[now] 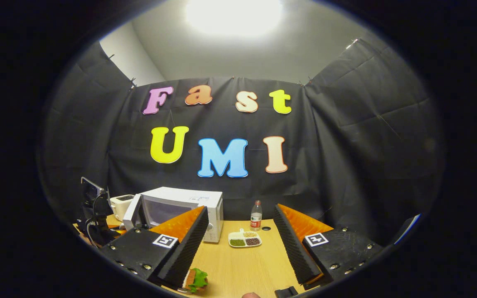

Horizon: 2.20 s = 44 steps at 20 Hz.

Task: Open the microwave oven with the left hand, put the food in, and close the microwave oven.

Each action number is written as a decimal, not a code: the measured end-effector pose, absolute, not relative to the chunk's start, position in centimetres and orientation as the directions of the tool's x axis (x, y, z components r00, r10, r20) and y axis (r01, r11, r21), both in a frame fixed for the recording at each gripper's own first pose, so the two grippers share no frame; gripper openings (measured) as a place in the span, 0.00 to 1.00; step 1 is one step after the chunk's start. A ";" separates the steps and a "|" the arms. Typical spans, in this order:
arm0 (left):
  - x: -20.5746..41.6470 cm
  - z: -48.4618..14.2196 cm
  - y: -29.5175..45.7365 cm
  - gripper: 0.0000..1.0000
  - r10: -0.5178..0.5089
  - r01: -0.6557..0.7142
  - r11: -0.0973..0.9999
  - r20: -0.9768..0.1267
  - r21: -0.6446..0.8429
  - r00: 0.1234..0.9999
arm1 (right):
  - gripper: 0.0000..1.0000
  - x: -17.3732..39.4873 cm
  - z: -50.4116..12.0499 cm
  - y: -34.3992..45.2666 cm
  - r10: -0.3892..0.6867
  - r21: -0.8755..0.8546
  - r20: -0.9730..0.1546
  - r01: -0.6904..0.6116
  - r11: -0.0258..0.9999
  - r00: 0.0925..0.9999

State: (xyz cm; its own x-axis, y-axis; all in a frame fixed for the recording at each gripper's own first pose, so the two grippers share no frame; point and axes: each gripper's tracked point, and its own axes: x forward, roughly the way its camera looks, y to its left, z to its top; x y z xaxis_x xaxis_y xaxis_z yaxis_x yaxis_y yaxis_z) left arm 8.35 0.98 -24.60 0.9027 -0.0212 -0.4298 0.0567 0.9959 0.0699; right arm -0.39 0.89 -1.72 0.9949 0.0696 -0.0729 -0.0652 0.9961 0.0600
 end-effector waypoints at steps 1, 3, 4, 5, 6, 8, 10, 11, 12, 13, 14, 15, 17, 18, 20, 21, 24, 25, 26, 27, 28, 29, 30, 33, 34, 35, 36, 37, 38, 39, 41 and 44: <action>8.2 -24.7 1.6 0.11 -0.029 0.062 0.996 -0.430 0.063 0.902 | 0.96 -0.5 -1.4 2.1 0.073 0.064 -0.065 -0.069 0.996 0.995; 7.8 -24.6 3.1 0.11 -0.042 0.073 0.996 -0.432 0.056 0.901 | 0.96 -0.7 -1.4 4.3 0.079 0.062 -0.071 -0.074 0.995 0.994; 7.6 -24.6 3.9 0.11 -0.048 0.080 0.995 -0.435 0.054 0.899 | 0.95 -0.9 -1.5 5.5 0.085 0.068 -0.074 -0.080 0.995 0.994; 7.5 -24.7 4.5 0.11 -0.059 0.090 0.995 -0.437 0.050 0.897 | 0.96 -1.1 -1.1 6.5 0.088 0.071 -0.069 -0.083 0.994 0.994; 7.4 -24.7 5.1 0.10 -0.068 0.098 0.994 -0.440 0.047 0.895 | 0.96 -1.2 -0.9 7.4 0.087 0.069 -0.065 -0.082 0.994 0.994; 7.1 -24.7 7.0 0.10 -0.075 0.107 0.993 -0.443 0.047 0.894 | 0.95 -1.3 -0.9 9.2 0.087 0.066 -0.065 -0.083 0.994 0.994; 7.1 -24.6 8.9 0.11 -0.079 0.112 0.992 -0.441 0.051 0.894 | 0.96 -1.5 -0.9 10.8 0.085 0.073 -0.064 -0.081 0.994 0.994; 7.1 -24.6 9.9 0.10 -0.078 0.113 0.992 -0.443 0.053 0.893 | 0.95 -1.6 -1.0 11.7 0.084 0.078 -0.065 -0.079 0.994 0.994; 6.9 -24.7 10.6 0.11 -0.089 0.119 0.992 -0.441 0.041 0.893 | 0.95 -1.6 -1.2 12.5 0.082 0.083 -0.068 -0.076 0.994 0.994; 6.9 -24.7 11.2 0.10 -0.100 0.128 0.991 -0.442 0.033 0.891 | 0.95 -1.6 -1.2 13.2 0.079 0.086 -0.071 -0.073 0.994 0.994; 6.9 -24.8 11.6 0.10 -0.111 0.140 0.990 -0.440 0.032 0.891 | 0.95 -1.6 -1.3 14.0 0.079 0.092 -0.073 -0.072 0.993 0.994; 7.0 -24.8 11.9 0.10 -0.122 0.151 0.988 -0.440 0.032 0.890 | 0.96 -1.6 -1.1 14.9 0.079 0.099 -0.069 -0.072 0.993 0.994; 6.8 -24.8 12.7 0.14 -0.143 0.169 0.985 -0.436 0.022 0.889 | 0.96 -1.7 -0.8 16.5 0.079 0.101 -0.061 -0.072 0.992 0.995; 6.9 -24.8 13.1 0.10 -0.150 0.176 0.984 -0.434 0.018 0.888 | 0.95 -1.7 -0.7 17.1 0.079 0.097 -0.057 -0.073 0.993 0.995; 6.9 -24.9 14.0 0.14 -0.168 0.192 0.981 -0.432 0.012 0.886 | 0.95 -1.6 -0.6 18.3 0.080 0.090 -0.055 -0.075 0.993 0.995; 7.0 -24.9 14.2 0.14 -0.179 0.205 0.979 -0.431 0.014 0.884 | 0.95 -1.5 -0.6 18.8 0.081 0.089 -0.056 -0.076 0.993 0.995; 7.0 -25.0 15.2 0.11 -0.201 0.227 0.974 -0.436 0.008 0.877 | 0.96 -1.5 -0.4 19.6 0.068 0.094 -0.053 -0.063 0.994 0.996; 7.1 -25.0 15.4 0.11 -0.206 0.232 0.973 -0.432 0.007 0.878 | 0.96 -1.4 -0.1 19.6 0.064 0.093 -0.048 -0.059 0.994 0.997; 6.8 -24.8 15.5 0.11 -0.210 0.236 0.972 -0.431 0.006 0.877 | 0.96 -1.4 0.0 19.7 0.063 0.086 -0.048 -0.059 0.995 0.997; 7.2 -24.9 15.5 0.13 -0.210 0.233 0.972 -0.432 0.001 0.877 | 0.95 -1.4 0.1 19.5 0.063 0.074 -0.048 -0.059 0.995 0.997; 6.7 -24.9 15.5 0.12 -0.205 0.227 0.974 -0.438 -0.003 0.875 | 0.96 -1.4 0.1 19.2 0.062 0.060 -0.048 -0.059 0.996 0.997; 6.5 -25.1 15.6 0.17 -0.200 0.218 0.976 -0.441 -0.011 0.875 | 0.95 -1.3 0.3 18.8 0.061 0.048 -0.049 -0.059 0.997 0.997; 6.1 -24.8 15.7 0.22 -0.191 0.205 0.979 -0.442 -0.016 0.876 | 0.95 -1.1 0.3 18.5 0.066 0.045 -0.053 -0.063 0.997 0.996; 5.1 -23.5 16.2 0.38 -0.148 0.157 0.987 -0.420 -0.014 0.895 | 0.95 -0.5 -0.1 18.2 0.107 0.052 -0.062 -0.104 0.993 0.992; 4.6 -23.0 16.4 0.57 -0.135 0.138 0.990 -0.413 -0.022 0.901 | 0.95 -0.3 -0.7 18.1 0.125 0.053 -0.079 -0.121 0.991 0.989; 4.4 -22.2 16.6 0.66 -0.119 0.117 0.993 -0.400 -0.031 0.909 | 0.96 0.0 -1.2 18.0 0.139 0.053 -0.091 -0.135 0.989 0.986; 4.0 -21.2 16.7 0.84 -0.102 0.094 0.995 -0.386 -0.039 0.917 | 0.96 0.3 -1.3 17.5 0.147 0.054 -0.098 -0.143 0.988 0.984; 4.0 -20.2 16.8 0.87 -0.081 0.071 0.997 -0.372 -0.041 0.925 | 0.96 0.6 -1.6 17.2 0.158 0.059 -0.108 -0.152 0.987 0.982; 3.6 -19.0 16.8 0.91 -0.061 0.049 0.998 -0.357 -0.044 0.932 | 0.96 0.8 -2.1 17.1 0.172 0.068 -0.117 -0.165 0.984 0.978; 3.5 -17.9 16.6 0.94 -0.049 0.035 0.998 -0.337 -0.047 0.940 | 0.96 1.1 -2.4 16.9 0.186 0.075 -0.125 -0.178 0.981 0.975; 2.9 -15.6 16.0 0.96 -0.020 0.007 0.999 -0.307 -0.044 0.952 | 0.96 1.4 -3.7 16.3 0.217 0.091 -0.169 -0.204 0.975 0.962; 2.1 -11.8 14.5 0.98 -0.004 -0.010 0.998 -0.250 -0.054 0.968 | 0.96 1.6 -6.4 15.4 0.260 0.120 -0.251 -0.237 0.964 0.932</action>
State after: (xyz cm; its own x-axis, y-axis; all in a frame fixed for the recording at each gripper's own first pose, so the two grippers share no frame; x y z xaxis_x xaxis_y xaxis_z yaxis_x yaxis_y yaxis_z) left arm 2.13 14.45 -11.80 0.9681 -0.0042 -0.2504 -0.0096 0.9985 -0.0539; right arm 1.61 15.37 -6.44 0.9324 0.2604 -0.2507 -0.2371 0.9641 0.1197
